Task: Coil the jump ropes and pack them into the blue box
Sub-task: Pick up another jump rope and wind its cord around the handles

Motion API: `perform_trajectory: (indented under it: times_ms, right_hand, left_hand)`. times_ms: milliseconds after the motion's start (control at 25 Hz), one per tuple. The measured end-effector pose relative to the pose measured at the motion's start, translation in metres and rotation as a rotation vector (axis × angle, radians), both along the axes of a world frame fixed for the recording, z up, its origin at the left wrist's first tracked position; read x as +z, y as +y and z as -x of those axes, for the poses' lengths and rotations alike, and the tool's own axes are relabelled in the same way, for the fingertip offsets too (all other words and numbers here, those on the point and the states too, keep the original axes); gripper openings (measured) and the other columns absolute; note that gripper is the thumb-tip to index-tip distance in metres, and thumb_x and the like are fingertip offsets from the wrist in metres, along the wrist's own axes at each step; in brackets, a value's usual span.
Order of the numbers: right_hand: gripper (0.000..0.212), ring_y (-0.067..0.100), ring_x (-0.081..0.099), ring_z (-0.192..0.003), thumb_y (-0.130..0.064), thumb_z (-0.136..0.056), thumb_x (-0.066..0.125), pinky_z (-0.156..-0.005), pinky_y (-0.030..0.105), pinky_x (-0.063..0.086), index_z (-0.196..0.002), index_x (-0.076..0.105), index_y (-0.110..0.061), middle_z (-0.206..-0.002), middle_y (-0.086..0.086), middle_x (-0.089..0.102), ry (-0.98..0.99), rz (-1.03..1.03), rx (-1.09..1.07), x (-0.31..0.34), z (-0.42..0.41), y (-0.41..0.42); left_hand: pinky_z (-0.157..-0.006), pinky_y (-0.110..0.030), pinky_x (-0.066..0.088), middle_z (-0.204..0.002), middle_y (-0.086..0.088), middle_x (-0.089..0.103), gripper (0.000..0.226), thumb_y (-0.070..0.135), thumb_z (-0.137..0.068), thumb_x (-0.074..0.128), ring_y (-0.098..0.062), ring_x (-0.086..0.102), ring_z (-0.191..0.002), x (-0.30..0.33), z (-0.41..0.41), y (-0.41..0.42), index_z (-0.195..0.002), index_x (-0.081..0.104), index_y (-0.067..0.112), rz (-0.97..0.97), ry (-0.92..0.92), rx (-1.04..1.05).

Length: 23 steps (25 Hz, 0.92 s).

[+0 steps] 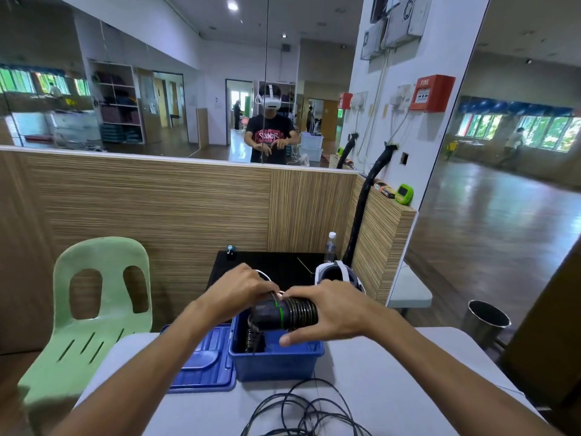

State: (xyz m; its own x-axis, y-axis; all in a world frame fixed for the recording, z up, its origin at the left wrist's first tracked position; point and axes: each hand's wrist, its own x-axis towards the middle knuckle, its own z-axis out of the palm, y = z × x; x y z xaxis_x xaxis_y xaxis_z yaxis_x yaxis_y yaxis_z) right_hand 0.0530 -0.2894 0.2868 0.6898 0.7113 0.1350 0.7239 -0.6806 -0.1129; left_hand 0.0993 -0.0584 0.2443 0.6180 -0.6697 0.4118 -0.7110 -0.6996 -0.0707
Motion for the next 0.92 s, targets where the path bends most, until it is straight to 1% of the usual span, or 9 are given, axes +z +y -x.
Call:
perform_trajectory:
  times_ms: [120, 160, 240, 280, 360, 480, 560, 720, 920]
  right_hand:
    - [0.069, 0.015, 0.060, -0.072, -0.090, -0.069, 0.046, -0.072, 0.034, 0.052, -0.116, 0.049, -0.040, -0.080, -0.007, 0.065, -0.094, 0.046, 0.021, -0.008, 0.011, 0.000]
    - [0.069, 0.016, 0.060, -0.072, -0.090, -0.070, 0.045, -0.071, 0.034, 0.052, -0.116, 0.049, -0.039, -0.080, -0.007, 0.065, -0.114, 0.051, 0.014, -0.011, 0.013, 0.000]
    - [0.068, 0.016, 0.061, -0.074, -0.089, -0.071, 0.045, -0.072, 0.035, 0.052, -0.117, 0.050, -0.038, -0.082, -0.007, 0.066, -0.122, 0.052, -0.004, -0.014, 0.012, -0.003]
    - [0.068, 0.015, 0.062, -0.075, -0.089, -0.072, 0.046, -0.072, 0.035, 0.052, -0.118, 0.050, -0.038, -0.083, -0.007, 0.067, -0.115, 0.043, -0.011, -0.014, 0.011, -0.005]
    - [0.070, 0.015, 0.063, -0.077, -0.089, -0.071, 0.044, -0.072, 0.036, 0.053, -0.120, 0.049, -0.040, -0.086, -0.007, 0.068, -0.113, 0.019, -0.003, -0.015, 0.010, -0.007]
    - [0.073, 0.015, 0.064, -0.077, -0.090, -0.071, 0.043, -0.070, 0.034, 0.052, -0.124, 0.047, -0.040, -0.089, -0.007, 0.069, -0.165, -0.027, 0.042, -0.014, 0.013, -0.002]
    - [0.076, 0.016, 0.064, -0.075, -0.089, -0.070, 0.045, -0.068, 0.033, 0.052, -0.126, 0.047, -0.038, -0.088, -0.006, 0.069, -0.217, -0.031, 0.053, -0.012, 0.015, 0.000]
    - [0.079, 0.017, 0.063, -0.075, -0.089, -0.070, 0.047, -0.068, 0.033, 0.051, -0.128, 0.046, -0.035, -0.087, -0.005, 0.068, -0.223, -0.030, 0.058, -0.014, 0.019, 0.001]
    - [0.073, 0.020, 0.062, -0.074, -0.086, -0.076, 0.044, -0.062, 0.031, 0.043, -0.125, 0.046, -0.032, -0.085, -0.001, 0.066, -0.185, 0.096, 0.043, -0.029, 0.026, 0.003]
  left_hand:
    - [-0.062, -0.025, 0.045, -0.073, 0.006, 0.065, 0.033, 0.036, -0.096, 0.039, -0.015, 0.060, -0.064, 0.011, -0.003, 0.004, -0.086, 0.064, 0.017, -0.034, -0.114, 0.001]
    - [-0.065, -0.023, 0.045, -0.080, 0.004, 0.064, 0.032, 0.033, -0.097, 0.037, -0.014, 0.060, -0.070, 0.011, 0.000, 0.002, -0.087, 0.061, 0.015, -0.032, -0.128, -0.011]
    - [-0.065, -0.019, 0.041, -0.089, 0.002, 0.061, 0.015, 0.021, -0.096, 0.046, -0.013, 0.059, -0.075, 0.015, 0.005, 0.002, -0.089, 0.056, 0.013, -0.045, -0.138, -0.011]
    - [-0.060, -0.018, 0.036, -0.087, 0.003, 0.059, 0.006, 0.015, -0.093, 0.055, -0.012, 0.058, -0.072, 0.017, 0.005, 0.003, -0.088, 0.053, 0.014, -0.068, -0.128, 0.003]
    - [-0.055, -0.020, 0.030, -0.079, 0.002, 0.054, 0.013, 0.007, -0.088, 0.062, -0.012, 0.050, -0.063, 0.018, 0.005, 0.007, -0.085, 0.050, 0.014, -0.111, -0.083, 0.048]
    - [-0.055, -0.030, 0.027, -0.074, 0.003, 0.041, 0.014, 0.016, -0.098, 0.048, -0.015, 0.038, -0.060, 0.020, 0.003, 0.008, -0.085, 0.043, 0.015, -0.195, -0.004, 0.147]
    - [-0.055, -0.033, 0.028, -0.074, 0.004, 0.038, 0.017, 0.023, -0.101, 0.040, -0.021, 0.041, -0.061, 0.011, 0.000, 0.009, -0.085, 0.036, 0.018, -0.222, 0.082, 0.189]
    - [-0.057, -0.039, 0.036, -0.077, 0.004, 0.044, 0.024, 0.031, -0.102, 0.034, -0.030, 0.055, -0.069, 0.001, -0.004, 0.012, -0.090, 0.045, 0.014, -0.194, 0.157, 0.197]
    - [-0.059, -0.040, 0.046, -0.090, -0.005, 0.059, 0.027, 0.034, -0.103, 0.034, -0.028, 0.062, -0.075, 0.021, -0.001, -0.011, -0.099, 0.049, 0.011, -0.255, 0.067, 0.102]
